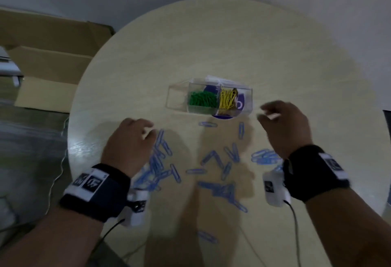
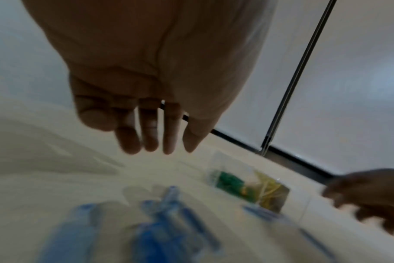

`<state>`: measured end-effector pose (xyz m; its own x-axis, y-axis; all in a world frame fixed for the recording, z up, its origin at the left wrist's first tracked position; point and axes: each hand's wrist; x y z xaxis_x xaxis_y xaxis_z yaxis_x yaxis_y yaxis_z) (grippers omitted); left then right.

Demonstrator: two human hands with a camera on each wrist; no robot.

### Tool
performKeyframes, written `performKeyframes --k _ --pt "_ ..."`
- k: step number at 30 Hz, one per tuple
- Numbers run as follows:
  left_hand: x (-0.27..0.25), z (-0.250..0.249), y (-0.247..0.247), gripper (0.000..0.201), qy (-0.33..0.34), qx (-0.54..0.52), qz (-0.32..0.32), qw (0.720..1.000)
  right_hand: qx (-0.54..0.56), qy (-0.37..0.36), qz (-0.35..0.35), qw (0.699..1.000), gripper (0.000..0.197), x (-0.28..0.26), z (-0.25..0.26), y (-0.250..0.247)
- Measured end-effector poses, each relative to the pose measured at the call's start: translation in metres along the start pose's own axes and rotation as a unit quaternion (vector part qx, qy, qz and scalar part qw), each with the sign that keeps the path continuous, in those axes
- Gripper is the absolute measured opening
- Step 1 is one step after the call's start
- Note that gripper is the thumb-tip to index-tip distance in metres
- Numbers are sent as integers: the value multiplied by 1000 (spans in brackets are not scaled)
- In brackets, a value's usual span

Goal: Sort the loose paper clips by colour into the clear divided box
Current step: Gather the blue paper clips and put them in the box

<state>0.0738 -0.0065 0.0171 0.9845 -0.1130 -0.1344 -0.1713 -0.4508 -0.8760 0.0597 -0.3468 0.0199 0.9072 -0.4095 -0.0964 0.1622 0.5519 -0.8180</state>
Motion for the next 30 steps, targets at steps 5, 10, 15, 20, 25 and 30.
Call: performKeyframes --k 5,10,15,20,25,30 --pt "-66 39 -14 37 -150 1 146 978 -98 102 78 987 51 -60 -64 -2" --pt "-96 8 20 57 -45 3 126 991 -70 17 109 991 42 -83 -46 37" --pt "-75 -23 50 42 49 -78 91 992 15 -33 134 990 32 -91 -8 46" --pt "-89 -13 37 18 79 -85 50 992 -38 -224 234 945 13 -152 -13 20" --pt "-122 18 43 28 115 12 147 982 -154 -338 360 856 20 -204 -15 45" --pt "-110 20 50 22 152 13 125 980 -177 -356 230 888 8 -170 -7 67"
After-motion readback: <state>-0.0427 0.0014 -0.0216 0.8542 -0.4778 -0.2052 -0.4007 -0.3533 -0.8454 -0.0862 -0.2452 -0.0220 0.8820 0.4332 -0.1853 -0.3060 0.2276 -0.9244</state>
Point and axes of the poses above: each hand's wrist, its own x-axis towards the middle knuckle, its own y-axis out of the palm, z = x × y, and after that the axes turned 5 degrees about y, right-handed
